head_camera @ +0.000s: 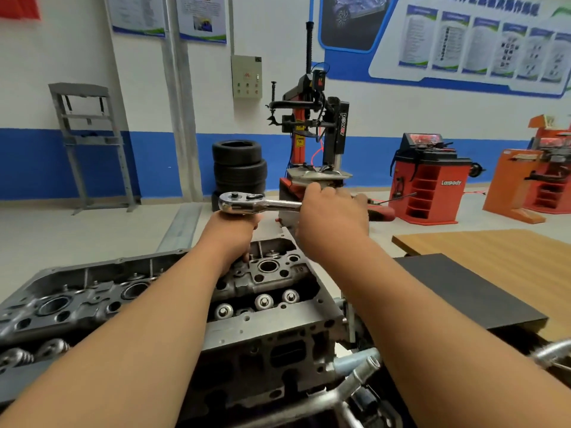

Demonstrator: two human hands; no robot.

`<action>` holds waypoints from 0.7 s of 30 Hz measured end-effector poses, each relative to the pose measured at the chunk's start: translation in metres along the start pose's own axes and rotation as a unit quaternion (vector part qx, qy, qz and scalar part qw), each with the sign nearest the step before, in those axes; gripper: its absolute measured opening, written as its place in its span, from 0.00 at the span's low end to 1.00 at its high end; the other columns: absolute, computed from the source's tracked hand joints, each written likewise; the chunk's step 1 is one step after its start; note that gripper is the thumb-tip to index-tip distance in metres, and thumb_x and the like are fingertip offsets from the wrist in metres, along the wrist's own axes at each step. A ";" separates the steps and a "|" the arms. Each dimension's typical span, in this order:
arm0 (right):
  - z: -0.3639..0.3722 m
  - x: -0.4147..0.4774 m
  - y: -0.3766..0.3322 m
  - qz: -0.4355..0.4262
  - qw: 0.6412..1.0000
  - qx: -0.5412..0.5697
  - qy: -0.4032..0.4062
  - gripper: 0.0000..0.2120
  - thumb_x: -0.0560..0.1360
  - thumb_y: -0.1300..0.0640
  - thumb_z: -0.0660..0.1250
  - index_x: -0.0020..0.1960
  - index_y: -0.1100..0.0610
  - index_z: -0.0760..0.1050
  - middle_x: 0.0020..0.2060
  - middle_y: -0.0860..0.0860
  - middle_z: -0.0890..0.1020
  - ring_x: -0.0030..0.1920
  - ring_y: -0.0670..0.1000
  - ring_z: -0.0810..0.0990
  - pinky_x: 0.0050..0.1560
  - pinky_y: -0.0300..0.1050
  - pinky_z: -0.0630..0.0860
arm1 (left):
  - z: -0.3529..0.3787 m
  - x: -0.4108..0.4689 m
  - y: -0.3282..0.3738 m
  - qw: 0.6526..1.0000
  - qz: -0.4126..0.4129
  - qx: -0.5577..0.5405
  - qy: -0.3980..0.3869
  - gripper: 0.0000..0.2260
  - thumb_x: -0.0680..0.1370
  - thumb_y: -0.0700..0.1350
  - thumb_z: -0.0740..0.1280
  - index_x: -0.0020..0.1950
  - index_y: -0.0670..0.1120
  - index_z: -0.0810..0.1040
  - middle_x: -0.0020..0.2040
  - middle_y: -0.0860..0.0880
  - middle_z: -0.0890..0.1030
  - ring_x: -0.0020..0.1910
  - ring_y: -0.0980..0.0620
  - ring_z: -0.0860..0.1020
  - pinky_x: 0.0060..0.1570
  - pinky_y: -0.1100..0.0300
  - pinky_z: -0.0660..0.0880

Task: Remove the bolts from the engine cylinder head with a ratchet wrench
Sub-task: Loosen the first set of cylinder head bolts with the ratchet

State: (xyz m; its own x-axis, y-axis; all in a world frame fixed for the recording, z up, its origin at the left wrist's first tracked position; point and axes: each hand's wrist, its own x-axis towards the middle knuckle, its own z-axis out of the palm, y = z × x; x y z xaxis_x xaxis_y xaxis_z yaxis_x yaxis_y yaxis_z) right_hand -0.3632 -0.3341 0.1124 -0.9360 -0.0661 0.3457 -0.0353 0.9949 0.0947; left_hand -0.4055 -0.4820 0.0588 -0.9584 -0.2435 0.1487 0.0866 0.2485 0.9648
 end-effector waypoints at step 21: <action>0.002 0.061 -0.021 -0.130 0.991 0.044 -0.008 0.02 0.73 0.61 0.60 0.43 0.55 0.71 0.35 0.51 0.73 0.35 0.50 0.72 0.33 0.46 0.68 | -0.003 -0.005 0.004 0.996 0.047 -0.010 0.074 0.11 0.75 0.46 0.67 0.34 0.46 0.75 0.20 0.52 0.73 0.22 0.52 0.75 0.24 0.64 0.69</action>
State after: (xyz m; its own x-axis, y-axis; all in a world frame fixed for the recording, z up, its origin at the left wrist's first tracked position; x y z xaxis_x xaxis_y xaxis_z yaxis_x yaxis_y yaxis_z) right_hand -0.4206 -0.3592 0.1300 -0.8964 -0.3203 0.3063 -0.3054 0.9473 0.0968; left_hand -0.4000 -0.4825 0.0623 -0.8958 -0.3551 0.2672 0.1809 0.2578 0.9491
